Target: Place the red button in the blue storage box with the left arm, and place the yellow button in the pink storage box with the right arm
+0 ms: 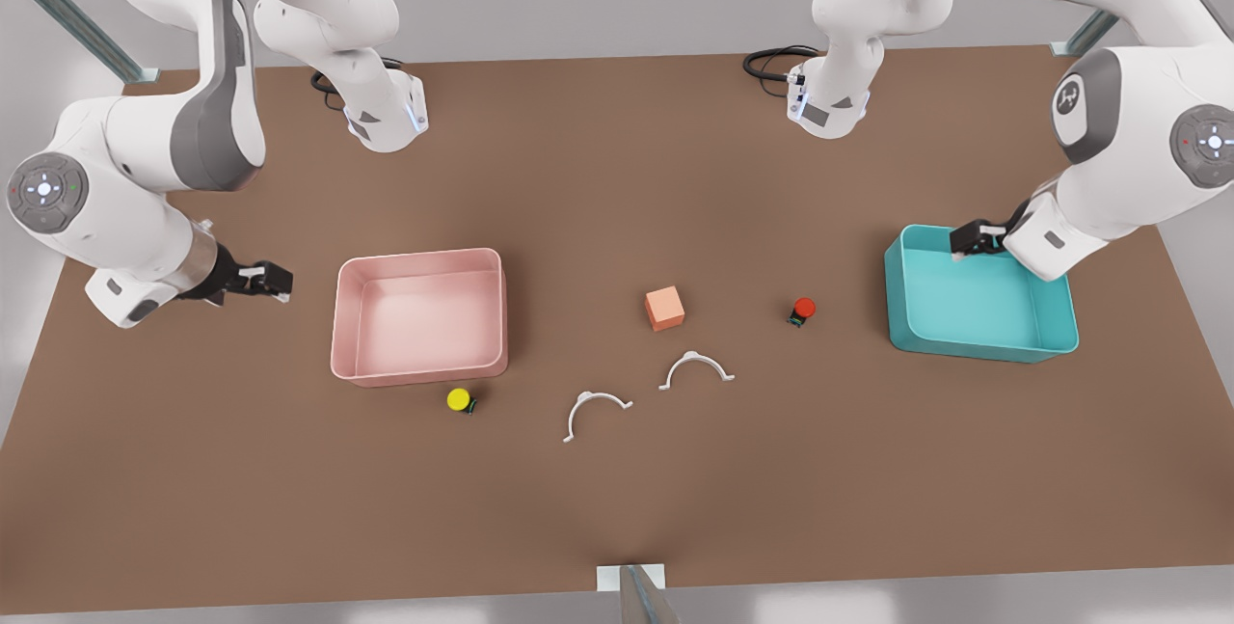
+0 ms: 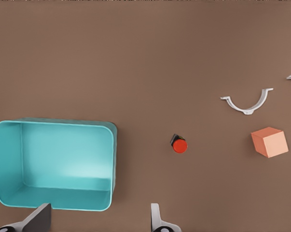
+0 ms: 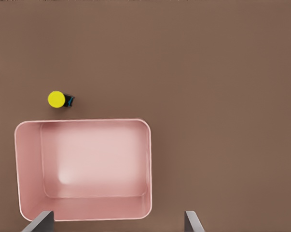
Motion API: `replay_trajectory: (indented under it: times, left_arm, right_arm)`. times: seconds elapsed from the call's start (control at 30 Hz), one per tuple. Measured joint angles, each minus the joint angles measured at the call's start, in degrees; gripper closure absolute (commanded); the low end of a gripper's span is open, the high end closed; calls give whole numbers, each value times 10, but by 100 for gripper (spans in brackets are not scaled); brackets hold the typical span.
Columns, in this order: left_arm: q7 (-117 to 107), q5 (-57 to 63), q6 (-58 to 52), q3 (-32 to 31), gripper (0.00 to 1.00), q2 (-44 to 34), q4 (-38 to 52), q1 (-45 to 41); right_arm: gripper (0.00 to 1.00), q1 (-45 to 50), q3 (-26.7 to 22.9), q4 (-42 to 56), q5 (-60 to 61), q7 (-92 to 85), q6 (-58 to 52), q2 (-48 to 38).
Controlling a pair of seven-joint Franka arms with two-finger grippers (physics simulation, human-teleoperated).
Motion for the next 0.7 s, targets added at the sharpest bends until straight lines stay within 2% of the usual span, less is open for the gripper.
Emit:
replay_trajectory:
  times: [0.1, 0.27, 0.4, 0.53, 0.7]
  left_arm:
    - [2, 1, 10, -2, 0, 12, 0, -21]
    - [6, -13, 61, -3, 0, 66, -16, -125]
    - [21, -39, 151, -3, 1, 63, -146, -163]
    - [43, -48, 280, -3, 1, 22, -303, -167]
    - [73, -51, 417, 0, 1, 17, -383, -158]
  right_arm:
    - [0, 0, 9, -1, 4, 1, 9, 6]
    - [0, 21, 26, 1, 14, 8, 36, 52]
    - [0, 51, 29, 2, 20, 25, 72, 105]
    - [0, 66, 35, 6, 23, 44, 114, 168]
    - [0, 71, 50, 10, 23, 70, 192, 243]
